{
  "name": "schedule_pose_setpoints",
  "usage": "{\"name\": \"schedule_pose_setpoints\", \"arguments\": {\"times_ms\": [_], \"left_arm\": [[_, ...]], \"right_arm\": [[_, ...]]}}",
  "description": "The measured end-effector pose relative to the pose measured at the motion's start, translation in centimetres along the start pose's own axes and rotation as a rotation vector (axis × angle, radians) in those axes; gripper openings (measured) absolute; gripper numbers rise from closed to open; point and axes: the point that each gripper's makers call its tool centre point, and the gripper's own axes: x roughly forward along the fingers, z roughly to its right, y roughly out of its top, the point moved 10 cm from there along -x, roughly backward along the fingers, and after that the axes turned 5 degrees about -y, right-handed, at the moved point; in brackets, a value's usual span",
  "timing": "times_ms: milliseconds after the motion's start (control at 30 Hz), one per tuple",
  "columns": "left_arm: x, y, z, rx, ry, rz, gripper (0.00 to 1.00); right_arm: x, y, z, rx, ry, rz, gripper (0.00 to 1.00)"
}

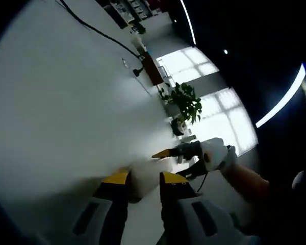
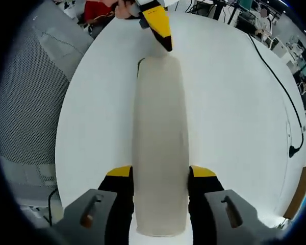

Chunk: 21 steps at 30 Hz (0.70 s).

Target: Arrange the utensils inside the cutlery case until each visible utensil rests in its matching compartment.

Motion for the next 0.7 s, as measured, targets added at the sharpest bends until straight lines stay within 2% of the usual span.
{"name": "schedule_pose_setpoints", "arguments": {"times_ms": [167,200,233,433,500,633,700], "left_arm": [[-0.1,-1.1,-0.1,-0.069,-0.012,-0.033,0.25],[0.1,-1.3,0.0,-0.127,-0.060,-0.015,0.26],[0.2,-1.4,0.0,-0.155,-0.074,-0.014,0.26],[0.0,-1.3,-0.1,-0.113,-0.028,0.002,0.26],[-0.3,-1.4,-0.1,-0.125,-0.030,0.011,0.27],[-0.3,-1.8,-0.5,-0.141,-0.011,-0.006,0.28],[-0.1,-2.0,-0.7,-0.172,-0.025,-0.006,0.29]], "right_arm": [[0.2,0.1,0.0,-0.037,-0.002,-0.011,0.40],[0.2,0.1,0.0,-0.046,-0.002,-0.014,0.40],[0.2,0.2,0.0,-0.056,-0.006,-0.014,0.40],[0.1,0.7,0.1,-0.094,-0.022,-0.025,0.40],[0.1,0.6,0.0,-0.094,-0.021,-0.031,0.40],[0.1,0.8,0.0,-0.118,-0.024,-0.032,0.40],[0.2,0.9,0.0,-0.122,-0.018,-0.035,0.40]]}}
